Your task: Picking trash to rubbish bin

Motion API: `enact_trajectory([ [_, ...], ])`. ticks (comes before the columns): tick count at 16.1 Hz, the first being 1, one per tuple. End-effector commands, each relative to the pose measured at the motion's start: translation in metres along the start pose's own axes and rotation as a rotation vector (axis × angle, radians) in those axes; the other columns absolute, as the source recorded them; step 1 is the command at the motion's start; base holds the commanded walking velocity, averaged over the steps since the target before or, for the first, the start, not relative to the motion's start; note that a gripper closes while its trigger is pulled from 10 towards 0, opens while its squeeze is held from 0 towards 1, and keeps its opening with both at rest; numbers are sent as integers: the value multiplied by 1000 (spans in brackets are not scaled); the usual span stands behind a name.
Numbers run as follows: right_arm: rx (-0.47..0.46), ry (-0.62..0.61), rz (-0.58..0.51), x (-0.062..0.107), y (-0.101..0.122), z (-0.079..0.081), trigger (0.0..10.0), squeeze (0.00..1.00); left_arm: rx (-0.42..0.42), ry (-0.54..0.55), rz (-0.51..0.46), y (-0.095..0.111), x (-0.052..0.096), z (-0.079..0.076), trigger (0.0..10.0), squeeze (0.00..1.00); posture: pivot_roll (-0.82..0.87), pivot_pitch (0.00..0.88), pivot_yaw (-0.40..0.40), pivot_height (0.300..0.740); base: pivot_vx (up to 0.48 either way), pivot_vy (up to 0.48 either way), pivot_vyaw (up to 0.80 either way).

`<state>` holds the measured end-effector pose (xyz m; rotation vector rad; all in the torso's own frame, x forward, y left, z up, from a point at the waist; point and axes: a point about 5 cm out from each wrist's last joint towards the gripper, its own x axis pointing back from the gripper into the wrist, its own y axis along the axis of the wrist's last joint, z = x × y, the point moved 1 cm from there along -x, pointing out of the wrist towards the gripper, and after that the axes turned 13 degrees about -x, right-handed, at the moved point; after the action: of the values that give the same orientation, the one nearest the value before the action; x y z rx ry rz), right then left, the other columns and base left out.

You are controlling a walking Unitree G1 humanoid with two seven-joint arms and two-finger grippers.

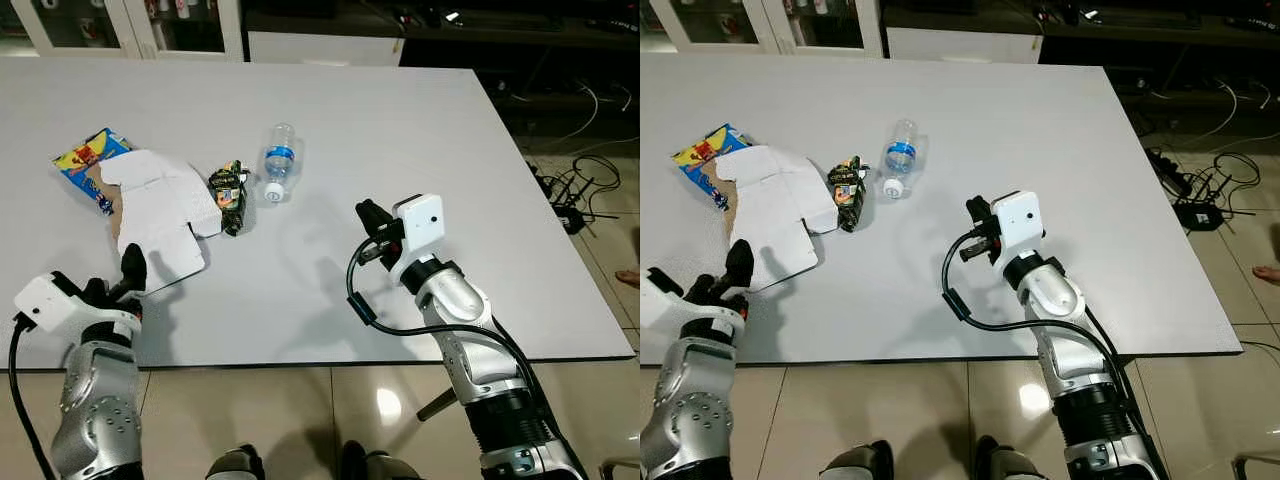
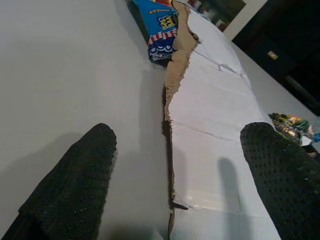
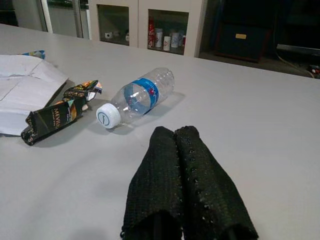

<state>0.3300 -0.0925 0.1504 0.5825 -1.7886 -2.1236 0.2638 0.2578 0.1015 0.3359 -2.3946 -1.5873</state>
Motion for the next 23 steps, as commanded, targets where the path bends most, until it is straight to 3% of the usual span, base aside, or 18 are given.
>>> enact_trajectory([
  [1,1,-4,10,1,0,-2,10000,0,77,3,224,-49,11,14,10000,0,-15,169,-54,740,0,0,0],
  [8,5,2,5,1,3,-1,10000,0,155,-174,263,-50,-8,-11,10000,0,-28,165,-54,740,0,0,0],
  [12,6,5,5,0,2,0,10000,0,190,-312,274,-50,-5,-32,10000,0,-28,165,-54,740,0,0,0],
  [15,6,7,5,0,2,1,10000,0,203,-349,278,-50,-2,-38,10000,0,-22,163,-58,740,0,0,0],
  [16,6,9,6,0,2,1,10000,0,213,-377,266,-49,0,-43,1333,0,-22,163,-58,740,0,0,0],
  [17,6,9,5,0,2,0,10000,0,224,-395,240,-45,0,-47,0,0,-22,163,-58,740,0,0,0],
  [23,5,4,10,1,0,0,10000,0,226,-399,224,-43,0,-44,0,0,-25,163,-53,740,0,0,0],
])
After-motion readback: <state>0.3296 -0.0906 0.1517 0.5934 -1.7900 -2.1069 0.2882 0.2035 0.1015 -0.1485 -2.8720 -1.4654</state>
